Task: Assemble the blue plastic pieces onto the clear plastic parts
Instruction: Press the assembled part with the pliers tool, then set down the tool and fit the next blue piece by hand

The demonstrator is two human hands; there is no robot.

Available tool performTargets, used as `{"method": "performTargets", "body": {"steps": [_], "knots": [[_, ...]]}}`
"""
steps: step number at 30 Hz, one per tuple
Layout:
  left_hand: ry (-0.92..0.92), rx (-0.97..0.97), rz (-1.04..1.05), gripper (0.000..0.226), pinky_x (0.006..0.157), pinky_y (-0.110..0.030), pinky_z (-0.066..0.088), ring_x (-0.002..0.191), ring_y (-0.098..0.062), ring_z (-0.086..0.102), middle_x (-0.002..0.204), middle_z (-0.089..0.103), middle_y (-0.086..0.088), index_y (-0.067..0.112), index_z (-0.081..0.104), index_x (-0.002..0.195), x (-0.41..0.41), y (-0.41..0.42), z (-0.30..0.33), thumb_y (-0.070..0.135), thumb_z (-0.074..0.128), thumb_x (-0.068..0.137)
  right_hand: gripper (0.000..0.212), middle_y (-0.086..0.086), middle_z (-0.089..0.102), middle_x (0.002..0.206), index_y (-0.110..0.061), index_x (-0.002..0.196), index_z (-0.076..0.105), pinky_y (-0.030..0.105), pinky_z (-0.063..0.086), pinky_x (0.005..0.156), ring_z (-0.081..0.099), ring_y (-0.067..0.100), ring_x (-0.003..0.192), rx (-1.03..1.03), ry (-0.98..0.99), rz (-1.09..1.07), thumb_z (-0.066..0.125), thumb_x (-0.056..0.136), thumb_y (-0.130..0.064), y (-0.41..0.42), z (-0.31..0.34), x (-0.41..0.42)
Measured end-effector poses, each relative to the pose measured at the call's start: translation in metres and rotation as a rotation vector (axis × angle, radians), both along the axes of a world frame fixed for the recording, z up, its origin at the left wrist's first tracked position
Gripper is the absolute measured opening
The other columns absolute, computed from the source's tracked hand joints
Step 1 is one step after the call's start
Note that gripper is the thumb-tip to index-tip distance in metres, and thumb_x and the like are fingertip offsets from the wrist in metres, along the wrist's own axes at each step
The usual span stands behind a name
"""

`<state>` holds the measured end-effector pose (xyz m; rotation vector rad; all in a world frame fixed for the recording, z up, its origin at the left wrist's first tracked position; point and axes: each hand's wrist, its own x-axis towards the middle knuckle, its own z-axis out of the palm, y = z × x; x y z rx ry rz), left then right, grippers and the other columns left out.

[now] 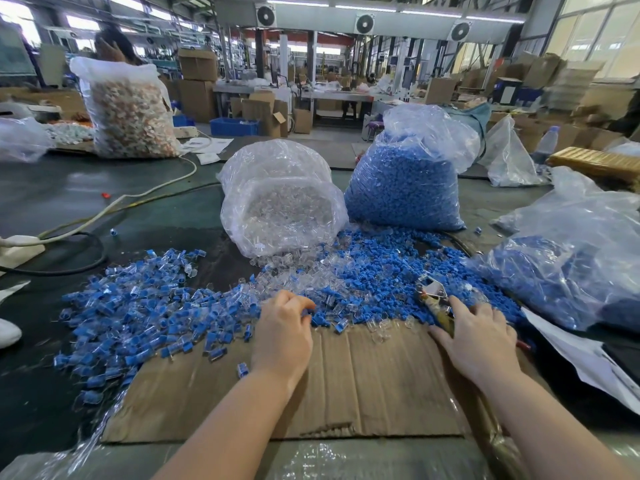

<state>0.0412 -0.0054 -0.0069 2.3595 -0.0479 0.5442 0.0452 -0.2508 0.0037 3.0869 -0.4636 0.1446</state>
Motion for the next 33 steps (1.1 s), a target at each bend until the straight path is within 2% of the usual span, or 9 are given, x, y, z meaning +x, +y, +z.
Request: {"method": "performTargets", "body": {"steps": [5,7,12,17,20,24,27,30,33], "knots": [[0.017,0.027,-0.026,0.028,0.084,-0.01,0.023,0.097,-0.002,0.034,0.1,0.043,0.012,0.019,0.059,0.119,-0.005,-0.016,-0.011,0.016,0.055,0.092,0.066,0.009,0.038,0.139,-0.028,0.14,0.031,0.049,0.023,0.108,0.032,0.029,0.13,-0.01,-0.041,0.006,0.041,0.086,-0.065,0.005,0.002,0.003],[0.02,0.045,-0.027,0.032,0.087,-0.008,0.018,0.098,0.0,0.028,0.106,0.042,0.012,0.021,0.055,0.124,-0.006,-0.019,-0.015,0.019,0.053,0.092,0.056,0.003,0.041,0.135,-0.03,0.135,0.038,0.048,0.022,0.108,0.033,0.025,0.128,-0.02,-0.14,0.069,0.047,0.087,-0.058,0.012,0.003,0.005],[0.016,0.034,0.001,0.035,0.091,-0.011,0.024,0.106,-0.002,0.031,0.112,0.043,0.007,0.021,0.053,0.127,-0.006,-0.017,-0.023,0.022,0.053,0.092,0.026,-0.006,0.053,0.118,-0.032,0.116,0.059,0.04,0.027,0.096,0.042,0.019,0.113,0.036,-0.269,0.245,0.051,0.092,-0.036,0.034,0.002,0.014],[0.052,0.053,0.049,0.041,0.107,-0.021,0.027,0.12,-0.01,0.031,0.126,0.041,0.004,0.023,0.045,0.135,-0.005,-0.015,-0.026,0.021,0.049,0.094,0.033,-0.009,0.052,0.126,-0.035,0.124,0.05,0.046,0.027,0.096,0.032,0.024,0.126,0.053,-0.157,0.266,0.045,0.095,-0.02,0.051,-0.003,0.026],[0.068,0.056,0.023,0.036,0.099,-0.018,0.032,0.112,-0.008,0.038,0.125,0.048,0.006,0.022,0.051,0.13,-0.003,-0.014,-0.026,0.015,0.046,0.096,0.042,-0.011,0.051,0.13,-0.038,0.129,0.046,0.049,0.027,0.098,0.029,0.028,0.131,0.033,-0.096,0.263,0.046,0.094,-0.015,0.056,-0.005,0.031],[0.042,0.012,0.014,0.024,0.083,-0.014,0.035,0.096,-0.005,0.044,0.107,0.054,0.008,0.018,0.064,0.114,-0.004,-0.013,-0.026,0.015,0.052,0.093,0.028,-0.011,0.059,0.108,-0.036,0.106,0.059,0.044,0.025,0.093,0.043,0.017,0.107,0.005,-0.178,0.275,0.047,0.092,-0.014,0.055,-0.007,0.031],[0.038,-0.027,0.015,0.022,0.08,-0.012,0.037,0.091,-0.004,0.047,0.103,0.054,0.009,0.017,0.065,0.11,-0.006,-0.014,-0.025,0.016,0.056,0.091,0.024,-0.011,0.061,0.102,-0.034,0.1,0.062,0.04,0.024,0.09,0.045,0.015,0.101,0.03,-0.232,0.284,0.048,0.093,-0.016,0.054,-0.007,0.031],[0.035,-0.044,0.015,0.025,0.079,-0.008,0.036,0.088,-0.001,0.048,0.106,0.053,0.01,0.016,0.063,0.113,-0.007,-0.015,-0.023,0.017,0.058,0.089,0.018,-0.009,0.065,0.102,-0.03,0.104,0.063,0.035,0.035,0.092,0.05,0.015,0.101,0.053,-0.281,0.319,0.053,0.093,-0.02,0.052,-0.005,0.029],[0.043,-0.061,0.013,0.027,0.079,-0.005,0.037,0.088,-0.001,0.049,0.109,0.053,0.008,0.014,0.063,0.116,-0.007,-0.015,-0.022,0.015,0.058,0.089,0.017,-0.004,0.067,0.1,-0.021,0.104,0.065,0.028,0.043,0.085,0.054,0.015,0.095,0.166,-0.335,0.339,0.054,0.092,-0.016,0.052,-0.002,0.024]]}}
